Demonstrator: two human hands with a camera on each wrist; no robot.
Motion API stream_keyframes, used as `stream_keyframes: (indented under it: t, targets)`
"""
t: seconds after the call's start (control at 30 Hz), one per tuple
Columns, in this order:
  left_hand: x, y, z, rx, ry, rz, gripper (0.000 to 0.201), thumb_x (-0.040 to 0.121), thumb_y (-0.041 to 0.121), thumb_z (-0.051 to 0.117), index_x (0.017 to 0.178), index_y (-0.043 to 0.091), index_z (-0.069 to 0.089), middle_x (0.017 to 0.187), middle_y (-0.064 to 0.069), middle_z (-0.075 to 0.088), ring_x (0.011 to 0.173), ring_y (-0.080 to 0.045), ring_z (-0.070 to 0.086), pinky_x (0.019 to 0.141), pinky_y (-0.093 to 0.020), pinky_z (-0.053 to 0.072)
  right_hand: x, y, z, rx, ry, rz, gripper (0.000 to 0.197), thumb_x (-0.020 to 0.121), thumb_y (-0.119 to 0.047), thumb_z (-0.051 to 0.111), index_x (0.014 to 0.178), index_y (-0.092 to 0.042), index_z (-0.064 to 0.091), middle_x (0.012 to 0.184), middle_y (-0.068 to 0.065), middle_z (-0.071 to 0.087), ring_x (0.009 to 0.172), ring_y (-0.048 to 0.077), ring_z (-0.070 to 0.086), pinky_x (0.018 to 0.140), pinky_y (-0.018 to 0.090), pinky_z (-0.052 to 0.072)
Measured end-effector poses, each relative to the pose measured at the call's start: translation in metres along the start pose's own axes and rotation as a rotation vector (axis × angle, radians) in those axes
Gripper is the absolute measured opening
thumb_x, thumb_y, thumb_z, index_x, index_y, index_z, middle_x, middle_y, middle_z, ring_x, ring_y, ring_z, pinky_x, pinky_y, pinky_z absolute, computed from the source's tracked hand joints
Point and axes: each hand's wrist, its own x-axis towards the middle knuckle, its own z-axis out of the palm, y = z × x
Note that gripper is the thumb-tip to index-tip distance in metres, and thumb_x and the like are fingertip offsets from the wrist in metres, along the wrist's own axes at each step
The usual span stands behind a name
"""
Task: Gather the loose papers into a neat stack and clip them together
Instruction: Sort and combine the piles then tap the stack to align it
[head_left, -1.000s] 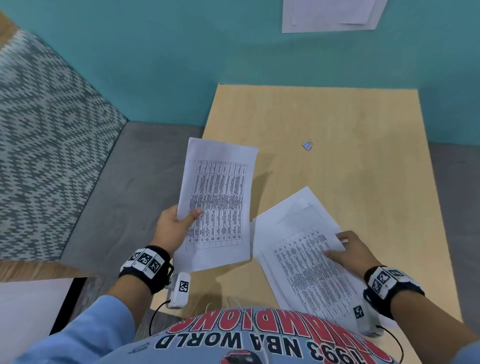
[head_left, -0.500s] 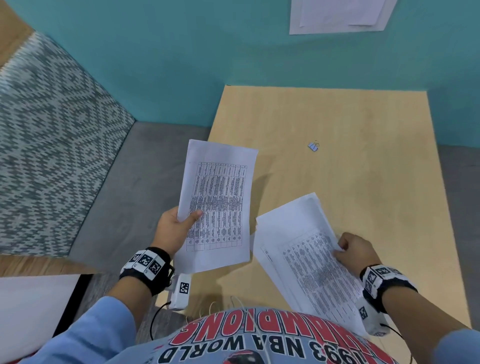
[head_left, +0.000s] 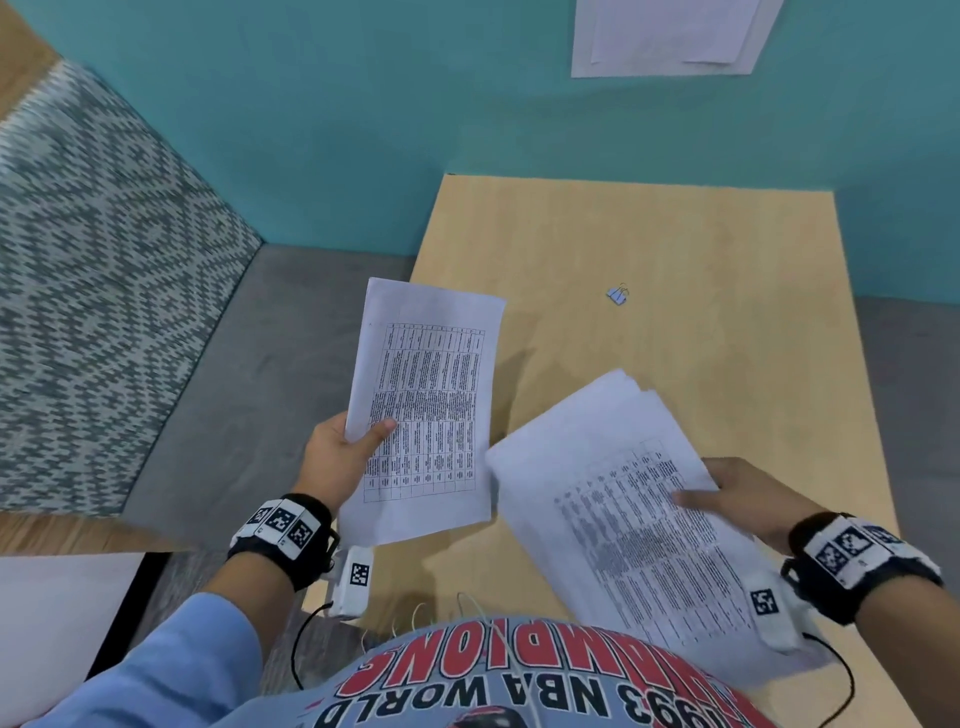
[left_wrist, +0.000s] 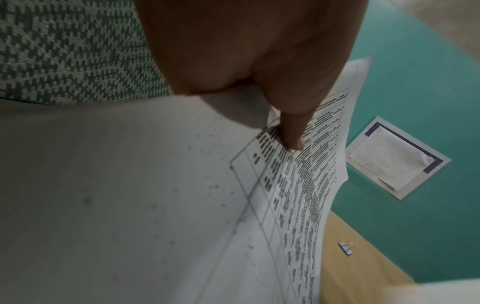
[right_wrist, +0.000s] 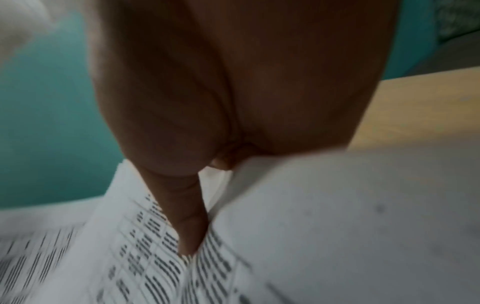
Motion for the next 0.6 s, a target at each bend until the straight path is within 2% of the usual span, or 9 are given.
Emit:
stream_keyframes:
  t: [0.07,0.13,0.23,0.27,0.33,0.43,0.5,0.57,0.6]
  targets:
    - [-0.001,-0.003,-0.001,0.0,0.01,0.003,0.03,0.092,0.032,0.084,0.083,0.006,0.071,0.069,0.001,0.066,0.067,-0.021,0.059,0.07,-0.037,0.054,0.001,0.0,0.015,-0.26,0.047,-0.039,0.025,0.091,-0.033,0.077,0.113,-0.02,0.077,0.107,-0.002,0.08,0.096,0.016,0.074,0.091,0.034,0.054]
    - [-0.005,-0.003,-0.003,-0.012,0.0,0.013,0.034,0.092,0.032,0.084,0.09,0.0,0.071,0.074,-0.004,0.067,0.069,-0.022,0.061,0.072,-0.038,0.054,0.009,0.009,0.039,-0.502,0.172,-0.049,0.027,0.093,-0.035,0.073,0.112,-0.017,0.076,0.112,0.004,0.075,0.09,0.02,0.07,0.081,0.032,0.054]
    - [-0.009,-0.005,-0.006,-0.034,-0.012,0.01,0.043,0.091,0.034,0.085,0.095,-0.005,0.069,0.078,-0.009,0.064,0.072,-0.022,0.059,0.072,-0.04,0.053,0.024,0.033,0.075,-0.77,0.297,-0.052,0.03,0.089,-0.034,0.074,0.107,-0.011,0.08,0.142,0.013,0.055,0.115,0.033,0.057,0.101,0.036,0.048]
    - [-0.011,-0.004,-0.008,-0.034,-0.01,0.01,0.043,0.091,0.034,0.085,0.093,-0.006,0.068,0.077,-0.008,0.062,0.071,-0.021,0.057,0.069,-0.038,0.051,0.028,0.039,0.084,-0.79,0.335,-0.052,0.027,0.086,-0.033,0.076,0.102,-0.011,0.081,0.145,0.015,0.052,0.117,0.038,0.052,0.103,0.039,0.046]
    - [-0.016,-0.002,-0.011,-0.002,0.006,0.018,0.04,0.091,0.033,0.084,0.082,-0.001,0.065,0.069,-0.002,0.056,0.063,-0.017,0.051,0.063,-0.031,0.046,0.032,0.043,0.095,-0.759,0.374,-0.047,0.022,0.082,-0.028,0.079,0.094,-0.01,0.08,0.14,0.017,0.054,0.113,0.04,0.051,0.1,0.041,0.046]
    - [-0.018,-0.003,-0.013,0.01,0.02,0.001,0.032,0.092,0.03,0.083,0.074,0.014,0.063,0.055,0.013,0.052,0.053,-0.01,0.048,0.057,-0.028,0.044,0.031,0.039,0.096,-0.745,0.364,-0.033,0.024,0.082,-0.028,0.078,0.099,-0.01,0.079,0.127,0.014,0.057,0.107,0.036,0.056,0.094,0.034,0.048]
    - [-0.02,0.0,-0.014,0.014,0.009,-0.001,0.03,0.092,0.03,0.083,0.077,0.012,0.065,0.057,0.012,0.057,0.053,-0.01,0.052,0.057,-0.032,0.049,0.03,0.034,0.094,-0.744,0.331,-0.02,0.022,0.083,-0.033,0.075,0.099,-0.019,0.076,0.12,0.008,0.058,0.106,0.033,0.056,0.089,0.033,0.051]
    - [-0.019,-0.002,-0.014,0.027,-0.006,-0.016,0.033,0.091,0.034,0.085,0.084,0.006,0.069,0.068,0.001,0.064,0.063,-0.018,0.059,0.063,-0.042,0.056,0.028,0.029,0.091,-0.713,0.341,-0.029,0.01,0.081,-0.03,0.075,0.084,-0.027,0.065,0.108,0.003,0.056,0.1,0.03,0.057,0.083,0.032,0.051]
    - [-0.02,-0.001,-0.014,0.026,-0.01,-0.016,0.034,0.091,0.034,0.085,0.086,0.004,0.07,0.072,-0.004,0.065,0.067,-0.022,0.06,0.066,-0.043,0.056,0.028,0.03,0.09,-0.666,0.337,-0.044,0.017,0.08,-0.023,0.075,0.076,-0.025,0.059,0.102,0.0,0.053,0.094,0.027,0.059,0.078,0.031,0.05]
